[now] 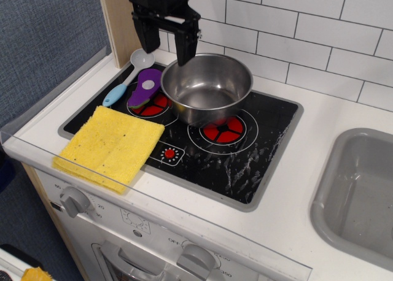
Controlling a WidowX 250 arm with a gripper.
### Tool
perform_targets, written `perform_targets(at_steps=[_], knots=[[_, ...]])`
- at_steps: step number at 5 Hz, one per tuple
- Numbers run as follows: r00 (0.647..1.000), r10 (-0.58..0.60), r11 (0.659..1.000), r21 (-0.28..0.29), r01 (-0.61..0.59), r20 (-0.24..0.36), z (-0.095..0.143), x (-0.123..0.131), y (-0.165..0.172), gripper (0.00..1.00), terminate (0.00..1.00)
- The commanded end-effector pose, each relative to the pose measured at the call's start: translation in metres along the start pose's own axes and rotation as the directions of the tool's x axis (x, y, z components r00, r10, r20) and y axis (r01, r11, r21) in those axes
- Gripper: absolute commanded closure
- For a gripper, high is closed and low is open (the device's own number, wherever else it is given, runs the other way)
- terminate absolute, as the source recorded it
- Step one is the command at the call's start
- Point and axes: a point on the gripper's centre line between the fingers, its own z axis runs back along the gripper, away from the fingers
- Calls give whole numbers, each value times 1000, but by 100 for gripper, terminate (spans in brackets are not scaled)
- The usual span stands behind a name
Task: Put the pot directly to the right of the purple item.
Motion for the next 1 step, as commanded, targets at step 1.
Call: perform_targets(at_steps=[1], knots=[[997,-2,1000,31,0,71,32,-3,2,0,100]])
